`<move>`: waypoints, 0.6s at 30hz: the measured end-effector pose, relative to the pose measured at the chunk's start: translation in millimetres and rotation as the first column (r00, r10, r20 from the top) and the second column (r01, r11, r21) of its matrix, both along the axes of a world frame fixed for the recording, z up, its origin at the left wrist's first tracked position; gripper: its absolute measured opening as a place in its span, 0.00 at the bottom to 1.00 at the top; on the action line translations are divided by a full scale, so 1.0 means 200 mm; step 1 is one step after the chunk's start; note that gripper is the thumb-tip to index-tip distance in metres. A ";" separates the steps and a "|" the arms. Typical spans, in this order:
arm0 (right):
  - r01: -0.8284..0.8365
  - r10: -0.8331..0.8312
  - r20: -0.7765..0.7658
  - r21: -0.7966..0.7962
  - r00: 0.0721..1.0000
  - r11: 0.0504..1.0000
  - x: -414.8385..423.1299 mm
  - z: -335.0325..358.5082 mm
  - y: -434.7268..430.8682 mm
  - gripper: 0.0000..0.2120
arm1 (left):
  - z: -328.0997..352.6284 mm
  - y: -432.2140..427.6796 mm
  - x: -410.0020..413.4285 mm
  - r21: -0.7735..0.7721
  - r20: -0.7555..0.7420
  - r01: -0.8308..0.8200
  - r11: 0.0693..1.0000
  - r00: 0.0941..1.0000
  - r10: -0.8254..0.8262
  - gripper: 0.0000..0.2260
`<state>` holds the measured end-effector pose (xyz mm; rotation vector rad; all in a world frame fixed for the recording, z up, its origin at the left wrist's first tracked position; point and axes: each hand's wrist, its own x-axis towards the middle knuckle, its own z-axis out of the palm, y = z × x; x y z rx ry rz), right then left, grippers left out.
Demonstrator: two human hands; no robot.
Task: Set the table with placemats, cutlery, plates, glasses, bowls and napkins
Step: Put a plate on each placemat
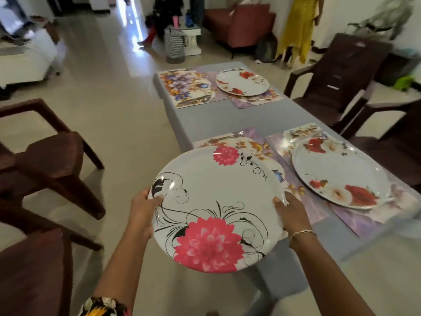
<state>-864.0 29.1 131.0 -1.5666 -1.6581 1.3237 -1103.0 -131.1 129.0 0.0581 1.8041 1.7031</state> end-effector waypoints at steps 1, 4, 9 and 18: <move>0.025 -0.025 -0.019 -0.011 1.000 1.000 0.02 0.00 -0.04 0.12 | 0.00 0.01 -0.01 -0.021 -0.021 0.019 1.000 1.000 -0.019 0.09; 0.098 -0.108 -0.123 -0.088 0.986 0.991 0.06 0.00 -0.14 0.12 | 0.00 0.03 -0.07 -0.056 -0.091 0.076 0.995 0.993 -0.081 0.07; 0.130 -0.138 -0.108 -0.079 0.984 0.988 0.11 0.03 -0.31 0.08 | -0.01 0.06 -0.13 -0.140 -0.230 0.164 0.977 0.954 -0.193 0.07; 0.339 -0.343 -0.025 -0.089 0.939 0.936 0.02 -0.06 -0.27 0.14 | -0.02 0.43 -0.31 -0.243 -0.324 0.342 0.908 0.853 -0.408 0.06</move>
